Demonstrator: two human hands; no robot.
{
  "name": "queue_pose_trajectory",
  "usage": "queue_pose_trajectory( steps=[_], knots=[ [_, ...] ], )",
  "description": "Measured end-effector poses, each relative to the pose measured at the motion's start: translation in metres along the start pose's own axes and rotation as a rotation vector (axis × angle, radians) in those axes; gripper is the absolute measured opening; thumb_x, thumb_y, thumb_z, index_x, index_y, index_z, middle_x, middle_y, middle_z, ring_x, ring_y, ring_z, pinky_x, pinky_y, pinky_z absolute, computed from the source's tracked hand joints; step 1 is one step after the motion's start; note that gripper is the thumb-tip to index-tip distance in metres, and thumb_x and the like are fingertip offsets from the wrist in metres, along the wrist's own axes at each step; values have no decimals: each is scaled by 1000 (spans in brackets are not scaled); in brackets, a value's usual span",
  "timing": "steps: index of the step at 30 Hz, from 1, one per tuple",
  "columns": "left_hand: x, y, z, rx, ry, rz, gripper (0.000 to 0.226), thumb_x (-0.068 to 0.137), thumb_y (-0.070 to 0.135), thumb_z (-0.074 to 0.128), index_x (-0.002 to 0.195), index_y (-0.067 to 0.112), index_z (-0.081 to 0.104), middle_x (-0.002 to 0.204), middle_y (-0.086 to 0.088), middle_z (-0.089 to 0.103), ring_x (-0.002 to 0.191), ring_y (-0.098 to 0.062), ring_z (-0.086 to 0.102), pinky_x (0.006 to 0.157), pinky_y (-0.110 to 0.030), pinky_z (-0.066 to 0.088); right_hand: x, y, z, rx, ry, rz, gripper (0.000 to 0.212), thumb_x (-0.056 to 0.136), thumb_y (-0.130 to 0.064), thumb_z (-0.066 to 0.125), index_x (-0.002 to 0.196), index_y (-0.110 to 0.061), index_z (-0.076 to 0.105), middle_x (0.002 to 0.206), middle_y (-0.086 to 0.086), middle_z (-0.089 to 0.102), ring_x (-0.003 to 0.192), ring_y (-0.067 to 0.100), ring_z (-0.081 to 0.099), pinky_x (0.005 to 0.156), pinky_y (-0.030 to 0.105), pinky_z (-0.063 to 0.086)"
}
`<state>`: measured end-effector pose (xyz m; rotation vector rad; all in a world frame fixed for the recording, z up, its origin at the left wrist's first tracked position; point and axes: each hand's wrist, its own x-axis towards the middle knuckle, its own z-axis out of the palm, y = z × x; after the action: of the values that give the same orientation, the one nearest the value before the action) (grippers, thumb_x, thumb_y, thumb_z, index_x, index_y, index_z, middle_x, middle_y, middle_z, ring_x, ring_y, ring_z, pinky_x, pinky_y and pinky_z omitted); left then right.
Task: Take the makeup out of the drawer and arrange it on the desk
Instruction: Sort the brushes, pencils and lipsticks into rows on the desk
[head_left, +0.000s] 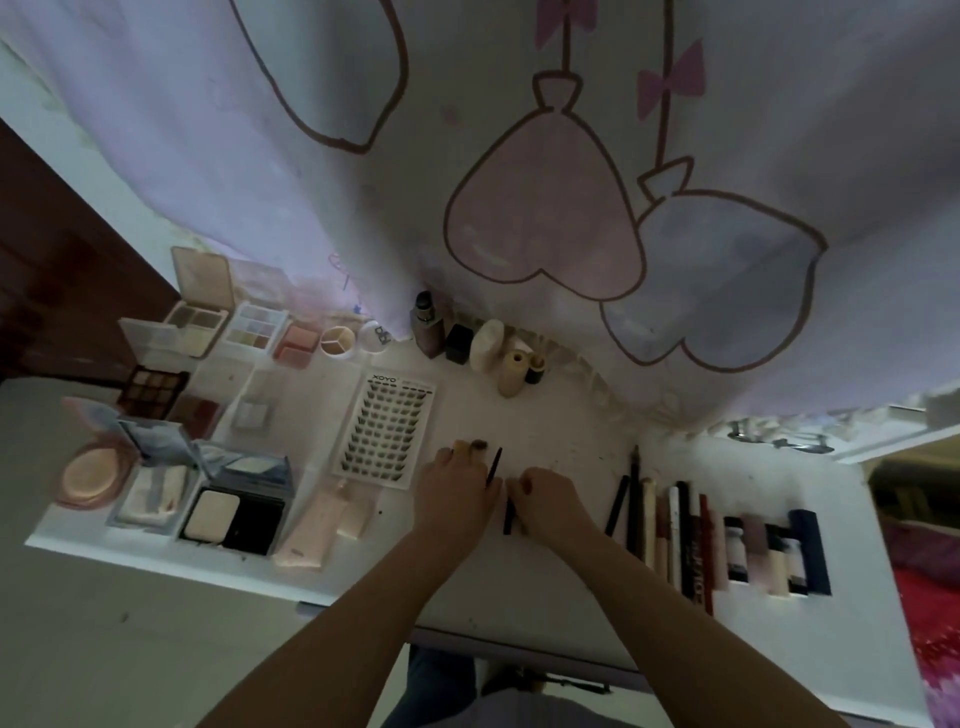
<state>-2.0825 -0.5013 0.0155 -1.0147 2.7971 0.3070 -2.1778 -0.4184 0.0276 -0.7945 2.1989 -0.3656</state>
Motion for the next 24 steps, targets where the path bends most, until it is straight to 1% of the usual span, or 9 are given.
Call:
queue_pose_trajectory(
  steps=[6,9,12,14,16,18,20,22,24],
  knots=[
    [9,-13,4,88,12,51,46,97,46,34,120,11,53,119,-5,56,105,-23,49,81,-31,37,6,-14,10,-1,16,22,40,100,-29,37,61,-20,33,66,-3,41,72,19,47,65,26,34],
    [5,-16,7,67,8,61,47,98,46,31,126,12,48,123,-4,53,106,-23,49,80,-31,36,8,-20,8,-19,10,-6,39,101,-24,35,62,-20,33,83,10,57,74,18,47,67,26,36],
    [1,-16,4,36,25,77,42,97,41,36,122,11,50,122,-5,54,104,-24,51,78,-32,37,6,-21,2,37,-8,-28,37,100,-21,35,64,-15,39,83,15,58,74,22,51,75,35,45],
    [-3,-10,-6,23,112,146,28,89,34,57,103,9,61,105,-8,62,92,-25,58,73,-33,44,2,-13,-8,106,19,-25,35,100,-23,35,75,-5,52,86,20,62,77,29,57,80,41,50],
    [-7,5,-8,-1,215,272,20,70,26,78,75,13,63,76,-6,64,72,-24,62,64,-34,51,-1,4,-26,145,68,3,35,100,-22,37,88,3,59,90,21,64,78,31,60,80,43,52],
    [-11,33,-6,-40,197,372,22,66,29,79,69,17,61,65,0,60,63,-19,59,59,-29,49,-5,29,-49,139,120,18,32,98,-19,40,91,5,60,89,21,65,75,27,59,75,40,52],
    [-14,67,0,-78,71,425,20,80,33,66,86,14,62,80,-3,63,75,-20,58,65,-29,46,-11,52,-70,71,151,26,27,97,-19,42,91,1,59,88,17,66,77,28,62,70,35,50],
    [-14,99,13,-90,-125,363,30,95,33,42,110,9,52,107,-11,58,99,-27,52,83,-36,39,-18,71,-81,-77,153,-10,22,96,-19,42,97,-7,60,95,11,65,82,24,60,68,31,45],
    [-12,115,22,-62,-183,270,34,98,33,33,119,9,46,119,-12,53,109,-28,47,91,-37,35,-26,82,-81,-307,104,-108,22,95,-16,41,108,-16,58,111,5,57,96,20,55,75,29,43]
  ],
)
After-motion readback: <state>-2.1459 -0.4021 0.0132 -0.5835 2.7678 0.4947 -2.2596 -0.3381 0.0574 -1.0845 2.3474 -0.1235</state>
